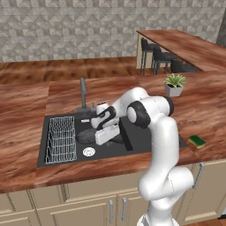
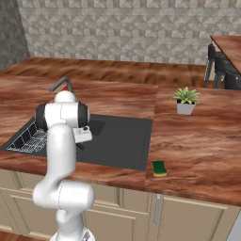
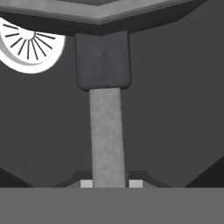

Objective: Pick the pan and sponge and place them into the sink. Then turn on the water.

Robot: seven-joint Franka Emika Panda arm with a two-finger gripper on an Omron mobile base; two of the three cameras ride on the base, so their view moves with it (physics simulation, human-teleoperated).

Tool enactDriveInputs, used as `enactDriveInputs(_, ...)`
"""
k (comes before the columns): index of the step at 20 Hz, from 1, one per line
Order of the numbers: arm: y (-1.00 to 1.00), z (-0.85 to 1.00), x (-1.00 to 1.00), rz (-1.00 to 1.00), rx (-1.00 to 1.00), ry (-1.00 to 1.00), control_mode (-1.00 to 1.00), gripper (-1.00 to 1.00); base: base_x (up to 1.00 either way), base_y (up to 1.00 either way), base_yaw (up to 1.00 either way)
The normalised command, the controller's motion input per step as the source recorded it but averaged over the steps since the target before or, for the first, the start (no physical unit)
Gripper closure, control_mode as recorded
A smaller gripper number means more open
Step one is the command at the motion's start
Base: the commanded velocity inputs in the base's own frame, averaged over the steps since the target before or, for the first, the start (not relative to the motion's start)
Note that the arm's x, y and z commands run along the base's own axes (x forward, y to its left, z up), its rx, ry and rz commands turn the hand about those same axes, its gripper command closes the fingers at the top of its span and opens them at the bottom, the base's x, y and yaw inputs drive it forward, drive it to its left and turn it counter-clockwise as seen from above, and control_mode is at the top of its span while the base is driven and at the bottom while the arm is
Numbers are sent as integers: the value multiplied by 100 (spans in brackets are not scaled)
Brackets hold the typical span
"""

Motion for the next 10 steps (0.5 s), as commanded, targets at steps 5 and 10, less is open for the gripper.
enactDriveInputs(5, 12, -39, 0, 0, 0, 0, -100, 100, 0, 0, 0)
enactDriveInputs(10, 17, -34, 2, 0, 0, -1, -100, 100, 0, 0, 0)
